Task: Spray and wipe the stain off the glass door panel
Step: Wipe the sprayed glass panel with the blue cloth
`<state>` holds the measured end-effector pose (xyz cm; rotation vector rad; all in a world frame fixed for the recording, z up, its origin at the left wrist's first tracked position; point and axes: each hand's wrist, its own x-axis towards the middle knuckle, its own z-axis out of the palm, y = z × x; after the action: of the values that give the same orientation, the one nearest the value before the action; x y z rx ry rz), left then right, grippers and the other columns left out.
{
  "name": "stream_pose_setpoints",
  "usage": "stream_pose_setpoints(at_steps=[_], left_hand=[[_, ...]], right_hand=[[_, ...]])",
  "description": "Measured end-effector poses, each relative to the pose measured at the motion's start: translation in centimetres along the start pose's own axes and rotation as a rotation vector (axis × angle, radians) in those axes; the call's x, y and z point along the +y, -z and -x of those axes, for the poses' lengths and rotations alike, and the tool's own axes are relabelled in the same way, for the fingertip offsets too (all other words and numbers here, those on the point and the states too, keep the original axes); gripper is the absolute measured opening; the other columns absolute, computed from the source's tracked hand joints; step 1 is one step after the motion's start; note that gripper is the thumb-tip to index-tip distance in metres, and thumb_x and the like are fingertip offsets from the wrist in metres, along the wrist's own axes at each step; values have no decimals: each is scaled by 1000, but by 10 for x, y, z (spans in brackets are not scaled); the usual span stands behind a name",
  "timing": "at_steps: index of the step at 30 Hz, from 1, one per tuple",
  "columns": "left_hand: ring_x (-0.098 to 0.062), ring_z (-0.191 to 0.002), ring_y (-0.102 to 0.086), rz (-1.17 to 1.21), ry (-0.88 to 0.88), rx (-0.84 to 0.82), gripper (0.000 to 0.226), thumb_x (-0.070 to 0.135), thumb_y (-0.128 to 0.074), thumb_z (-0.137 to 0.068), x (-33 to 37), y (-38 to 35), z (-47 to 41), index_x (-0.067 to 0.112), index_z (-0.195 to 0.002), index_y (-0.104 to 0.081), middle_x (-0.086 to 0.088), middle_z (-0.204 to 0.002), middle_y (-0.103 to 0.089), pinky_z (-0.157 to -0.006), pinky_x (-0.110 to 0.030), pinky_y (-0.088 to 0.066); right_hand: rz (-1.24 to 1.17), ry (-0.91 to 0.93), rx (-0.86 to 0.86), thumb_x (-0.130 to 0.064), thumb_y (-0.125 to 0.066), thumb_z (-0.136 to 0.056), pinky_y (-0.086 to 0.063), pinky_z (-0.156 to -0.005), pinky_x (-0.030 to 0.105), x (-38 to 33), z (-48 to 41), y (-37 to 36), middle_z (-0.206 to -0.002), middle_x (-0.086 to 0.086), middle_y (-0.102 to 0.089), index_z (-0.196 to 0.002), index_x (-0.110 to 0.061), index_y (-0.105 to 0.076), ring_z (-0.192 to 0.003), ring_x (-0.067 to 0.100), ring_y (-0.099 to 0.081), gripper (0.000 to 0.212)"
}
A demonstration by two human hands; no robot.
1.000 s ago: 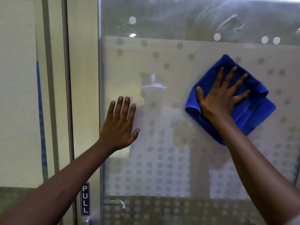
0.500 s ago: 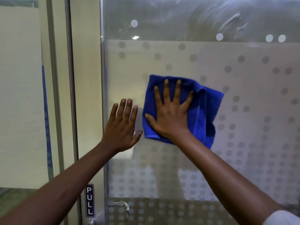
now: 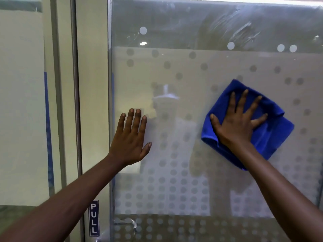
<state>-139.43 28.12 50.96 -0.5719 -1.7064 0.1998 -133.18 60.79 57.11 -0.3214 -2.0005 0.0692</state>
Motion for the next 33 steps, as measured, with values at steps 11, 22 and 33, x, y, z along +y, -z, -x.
stream_pose_setpoints(at_steps=[11,22,33], left_hand=[[-45,-149,-4,11,-12,-7,83,54,-34,-95,-2,-2,1,-2,-153,-11,-28,-160,-5,-120,-60,-7],[-46,-149,1,97,203,-147,77,54,-20,-97,29,16,-6,3,-153,-9,-30,-160,-5,-119,-61,-4],[-52,-146,-5,62,249,-308,80,50,-31,-91,40,33,-10,-3,-150,-21,-36,-157,-9,-115,-67,-14]], right_hand=[[7,267,109,-74,-26,-83,-7,-100,84,-107,-21,11,-165,13,-6,-156,-23,-9,-147,51,1,91],[-13,514,19,-73,-41,-82,1,-101,84,-77,99,-42,-165,13,-11,-156,-24,-17,-148,49,2,92],[29,199,-128,-75,-36,-80,-10,-98,83,1,80,-24,-165,11,-6,-154,-25,-18,-148,48,3,91]])
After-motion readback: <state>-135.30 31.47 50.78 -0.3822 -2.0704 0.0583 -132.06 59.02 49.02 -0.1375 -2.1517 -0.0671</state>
